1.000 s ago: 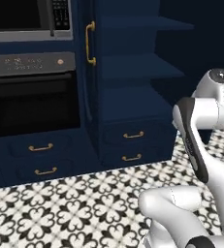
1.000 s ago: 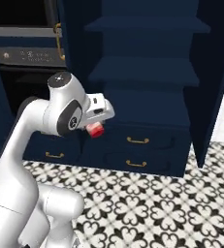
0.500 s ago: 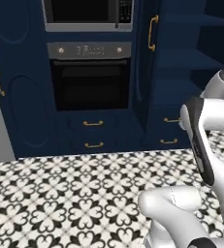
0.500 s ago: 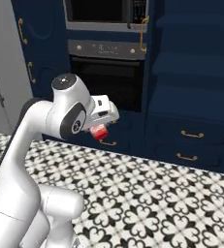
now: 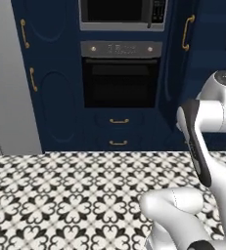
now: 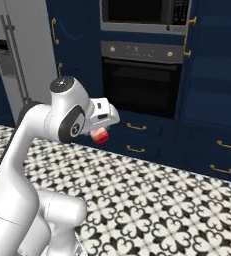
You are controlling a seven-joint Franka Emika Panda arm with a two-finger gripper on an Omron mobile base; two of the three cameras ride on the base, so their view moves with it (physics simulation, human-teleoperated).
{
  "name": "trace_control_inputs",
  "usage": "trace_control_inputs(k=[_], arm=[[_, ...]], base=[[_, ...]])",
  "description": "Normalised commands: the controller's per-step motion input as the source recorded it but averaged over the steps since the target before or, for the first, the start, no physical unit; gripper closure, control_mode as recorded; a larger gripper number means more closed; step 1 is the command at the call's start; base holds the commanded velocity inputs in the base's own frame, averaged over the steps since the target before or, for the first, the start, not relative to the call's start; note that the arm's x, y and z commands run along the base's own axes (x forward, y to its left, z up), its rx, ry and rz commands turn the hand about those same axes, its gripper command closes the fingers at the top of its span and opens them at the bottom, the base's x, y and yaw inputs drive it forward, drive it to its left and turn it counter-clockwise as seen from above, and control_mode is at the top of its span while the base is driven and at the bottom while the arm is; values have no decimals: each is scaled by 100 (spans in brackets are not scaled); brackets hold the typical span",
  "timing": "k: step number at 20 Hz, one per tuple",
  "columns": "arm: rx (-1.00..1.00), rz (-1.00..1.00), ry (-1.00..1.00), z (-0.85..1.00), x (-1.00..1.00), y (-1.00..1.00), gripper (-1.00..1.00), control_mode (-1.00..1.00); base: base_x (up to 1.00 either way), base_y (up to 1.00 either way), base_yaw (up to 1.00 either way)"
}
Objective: From the different types of pastries on the counter, select a croissant and place it on the cutting board. Then retrieve a jar of jam from the cabinet and place it alongside the croissant on the cutting board.
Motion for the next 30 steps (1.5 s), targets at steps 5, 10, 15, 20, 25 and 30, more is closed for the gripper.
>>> trace_control_inputs(k=[5,10,15,20,25,30], arm=[[0,0,0,0,0,0,100,100],[0,0,0,0,0,0,100,100],[0,0,0,0,0,0,100,100],[0,0,0,0,0,0,100,100],[0,0,0,0,0,0,100,100],[0,0,0,0,0,0,100,100]], base=[[36,2,7],[41,-19,88],[22,-12,93],[0,0,94],[-3,2,88],[-2,12,85]])
